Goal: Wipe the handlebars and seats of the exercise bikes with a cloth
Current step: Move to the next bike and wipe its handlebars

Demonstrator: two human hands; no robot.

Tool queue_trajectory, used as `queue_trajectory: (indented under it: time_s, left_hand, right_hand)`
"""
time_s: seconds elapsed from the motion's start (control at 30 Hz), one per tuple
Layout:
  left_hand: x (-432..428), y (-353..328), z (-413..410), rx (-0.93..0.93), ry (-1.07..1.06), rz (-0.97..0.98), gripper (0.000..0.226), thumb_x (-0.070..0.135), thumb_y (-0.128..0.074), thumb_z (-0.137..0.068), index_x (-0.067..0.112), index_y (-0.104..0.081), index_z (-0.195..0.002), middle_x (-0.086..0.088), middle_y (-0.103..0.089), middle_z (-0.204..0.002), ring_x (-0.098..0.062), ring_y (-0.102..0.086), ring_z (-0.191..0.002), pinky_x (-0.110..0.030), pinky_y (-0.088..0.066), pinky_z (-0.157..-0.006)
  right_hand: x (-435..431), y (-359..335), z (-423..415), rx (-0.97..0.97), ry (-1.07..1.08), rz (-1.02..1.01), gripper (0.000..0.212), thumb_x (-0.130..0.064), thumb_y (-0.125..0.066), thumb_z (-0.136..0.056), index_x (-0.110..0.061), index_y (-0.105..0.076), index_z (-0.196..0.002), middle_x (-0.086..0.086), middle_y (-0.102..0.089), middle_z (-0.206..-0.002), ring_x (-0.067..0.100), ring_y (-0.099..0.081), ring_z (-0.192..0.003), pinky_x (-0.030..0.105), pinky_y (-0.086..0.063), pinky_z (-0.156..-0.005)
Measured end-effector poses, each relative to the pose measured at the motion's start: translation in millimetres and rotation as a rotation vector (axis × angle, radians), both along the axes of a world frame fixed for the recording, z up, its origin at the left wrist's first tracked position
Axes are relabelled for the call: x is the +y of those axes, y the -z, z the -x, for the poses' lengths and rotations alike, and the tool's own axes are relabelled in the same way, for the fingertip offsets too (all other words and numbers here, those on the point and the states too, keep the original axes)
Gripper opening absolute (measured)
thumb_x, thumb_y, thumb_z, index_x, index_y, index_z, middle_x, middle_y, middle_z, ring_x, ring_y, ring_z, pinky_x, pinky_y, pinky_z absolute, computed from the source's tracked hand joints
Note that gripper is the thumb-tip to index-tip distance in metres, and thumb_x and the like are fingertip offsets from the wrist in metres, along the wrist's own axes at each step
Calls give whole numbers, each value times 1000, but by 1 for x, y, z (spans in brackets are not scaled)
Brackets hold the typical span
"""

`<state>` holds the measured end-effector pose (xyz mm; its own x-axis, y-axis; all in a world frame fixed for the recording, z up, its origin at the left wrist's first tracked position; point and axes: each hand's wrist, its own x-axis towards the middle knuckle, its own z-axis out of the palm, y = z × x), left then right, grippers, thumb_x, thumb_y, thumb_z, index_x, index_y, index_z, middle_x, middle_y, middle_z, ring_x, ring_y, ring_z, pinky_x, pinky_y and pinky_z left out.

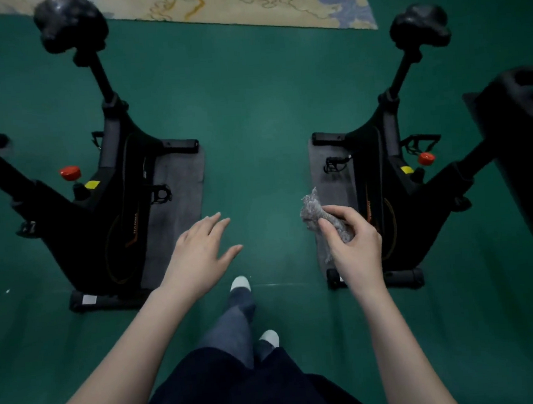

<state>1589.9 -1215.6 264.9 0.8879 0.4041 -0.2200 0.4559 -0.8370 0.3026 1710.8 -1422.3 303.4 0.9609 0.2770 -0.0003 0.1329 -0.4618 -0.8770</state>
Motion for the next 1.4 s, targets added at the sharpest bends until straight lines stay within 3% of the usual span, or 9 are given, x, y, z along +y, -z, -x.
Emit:
queue_trajectory:
  time_s: [0.1,0.43,0.83,0.97,1.1,1.2,1.4]
  left_hand:
    - [17,3,-13,5,-56,11,63,53,-44,-93,22,-31,-146,2,-26,-155,-16,-21,-143,-34,-20,-115]
    - [99,12,-87,-53,-199,36,64,53,-42,-94,19,-30,-146,2,-29,-154,-16,-17,-145,-35,-12,-118]
    - [165,6,-96,-19,-443,15,64,56,-35,-95,23,-24,-148,8,-28,-154,-11,-9,-146,-34,-2,-119]
    - [172,6,-90,-19,-578,34,64,57,-36,-94,23,-25,-148,8,-29,-153,-11,-9,-146,-34,-1,-119]
    - [179,8,-96,8,-715,31,64,58,-34,-94,25,-24,-148,9,-28,-154,-10,-8,-145,-33,-2,-119]
    - [183,9,-112,10,-836,28,65,59,-32,-94,25,-23,-149,9,-26,-154,-10,-9,-145,-34,-2,-119]
    - [196,8,-166,-11,-1024,23,65,60,-32,-93,27,-22,-149,9,-25,-155,-9,-9,-145,-33,-2,-119]
  right_hand:
    - [24,1,-22,-10,-50,-6,16,-11,-70,-84,-18,-71,-98,-8,-71,-94,5,-64,-89,9,-45,-82]
    - [130,-2,-113,-76,-255,71,16,-13,-69,-85,-19,-70,-100,-8,-71,-96,6,-65,-93,21,-49,-86]
    - [257,4,-151,-44,-563,15,15,-13,-68,-85,-21,-70,-97,-12,-69,-93,-1,-62,-88,4,-41,-77]
    - [291,7,-163,-21,-677,9,15,-16,-67,-85,-24,-69,-97,-13,-69,-92,2,-63,-86,23,-51,-78]
    - [326,12,-181,21,-804,-3,14,-17,-66,-86,-26,-69,-97,-13,-69,-91,11,-64,-77,44,-57,-70]
    - [352,14,-204,44,-921,-10,13,-18,-65,-87,-25,-68,-97,-9,-69,-90,14,-59,-68,47,-57,-70]
    - [402,8,-266,31,-1090,-17,15,-19,-65,-87,-26,-69,-99,-9,-69,-91,12,-59,-70,46,-57,-69]
